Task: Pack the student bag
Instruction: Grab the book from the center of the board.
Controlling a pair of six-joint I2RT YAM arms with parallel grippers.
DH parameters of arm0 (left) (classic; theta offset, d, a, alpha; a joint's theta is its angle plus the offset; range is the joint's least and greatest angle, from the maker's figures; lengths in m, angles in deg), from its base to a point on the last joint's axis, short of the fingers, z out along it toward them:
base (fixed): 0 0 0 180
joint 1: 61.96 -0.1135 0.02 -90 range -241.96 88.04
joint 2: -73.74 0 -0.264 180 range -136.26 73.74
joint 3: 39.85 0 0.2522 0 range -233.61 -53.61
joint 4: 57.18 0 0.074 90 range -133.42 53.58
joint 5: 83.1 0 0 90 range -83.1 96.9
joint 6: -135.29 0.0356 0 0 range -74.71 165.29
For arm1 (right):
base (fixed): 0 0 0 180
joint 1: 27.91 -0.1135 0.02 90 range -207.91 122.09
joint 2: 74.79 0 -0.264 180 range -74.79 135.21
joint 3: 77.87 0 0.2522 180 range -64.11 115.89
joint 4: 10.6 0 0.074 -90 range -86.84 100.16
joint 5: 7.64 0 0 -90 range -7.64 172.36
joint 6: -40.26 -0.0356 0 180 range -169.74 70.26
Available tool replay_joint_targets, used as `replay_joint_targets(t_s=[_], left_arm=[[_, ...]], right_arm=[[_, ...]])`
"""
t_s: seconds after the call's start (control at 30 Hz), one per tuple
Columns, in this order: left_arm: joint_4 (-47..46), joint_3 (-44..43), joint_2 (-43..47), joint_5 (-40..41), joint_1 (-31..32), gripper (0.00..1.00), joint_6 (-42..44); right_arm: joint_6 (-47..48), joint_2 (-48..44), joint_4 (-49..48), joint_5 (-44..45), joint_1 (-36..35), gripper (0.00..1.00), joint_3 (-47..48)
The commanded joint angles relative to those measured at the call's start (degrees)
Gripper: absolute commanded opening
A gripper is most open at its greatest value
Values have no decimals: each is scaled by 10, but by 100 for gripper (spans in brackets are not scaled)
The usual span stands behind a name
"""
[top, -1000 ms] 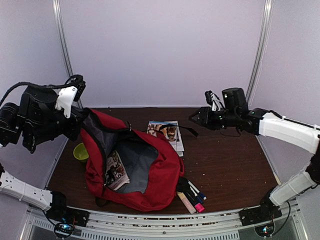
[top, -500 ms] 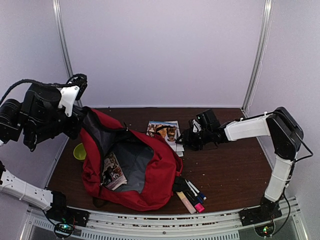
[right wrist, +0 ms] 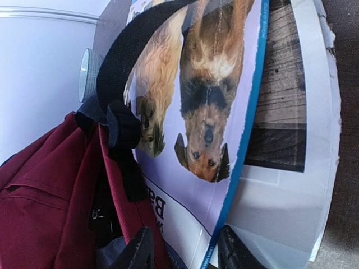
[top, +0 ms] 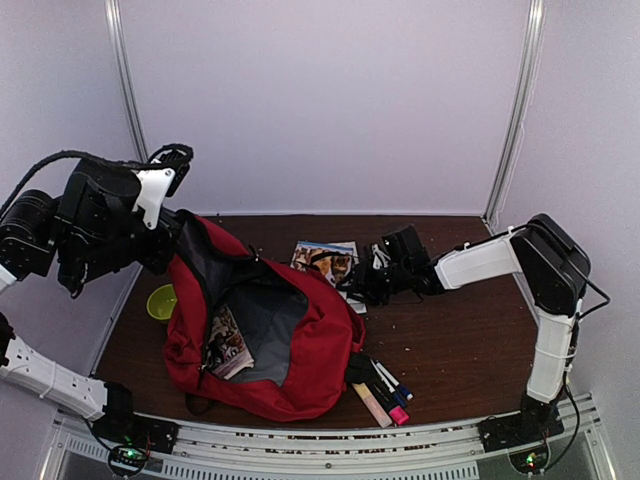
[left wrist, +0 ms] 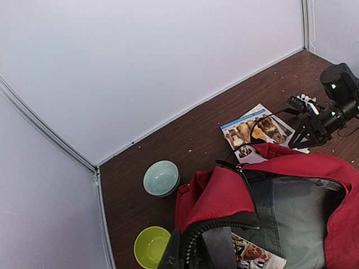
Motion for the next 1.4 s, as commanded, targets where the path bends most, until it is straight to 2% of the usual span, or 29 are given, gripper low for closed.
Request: replay_joint_targets(t_s=[0.0,0.23,0.43,0.5,0.63,0.93,1.23,1.27,1.37], left_arm=[[-39,0,13,13,-4,0,9],[-74,43,43,16,-13,0,18],[-105,79,63,1,-18,0,19],[-105,80,62,-1,-18,0,19],[-103,82,63,-2,-20,0,20],[-104,98,75,3,-34,0,16],[-102,100,57,-12,-55,0,23],[-102,98,52,-13,-56,0,25],[-102,90,36,-22,-59,0,36]], right_arm=[[-19,8,-25,15,-6,42,-32],[-59,24,-66,11,-34,46,-60],[-51,45,-43,20,-34,44,-17],[-51,51,-41,24,-34,33,-6],[-55,39,-53,48,-22,0,-18],[-50,-51,-116,57,73,0,-142],[7,-107,-101,-6,125,0,-221],[11,-102,-103,-24,125,2,-219],[-4,-104,-157,-67,124,20,-236]])
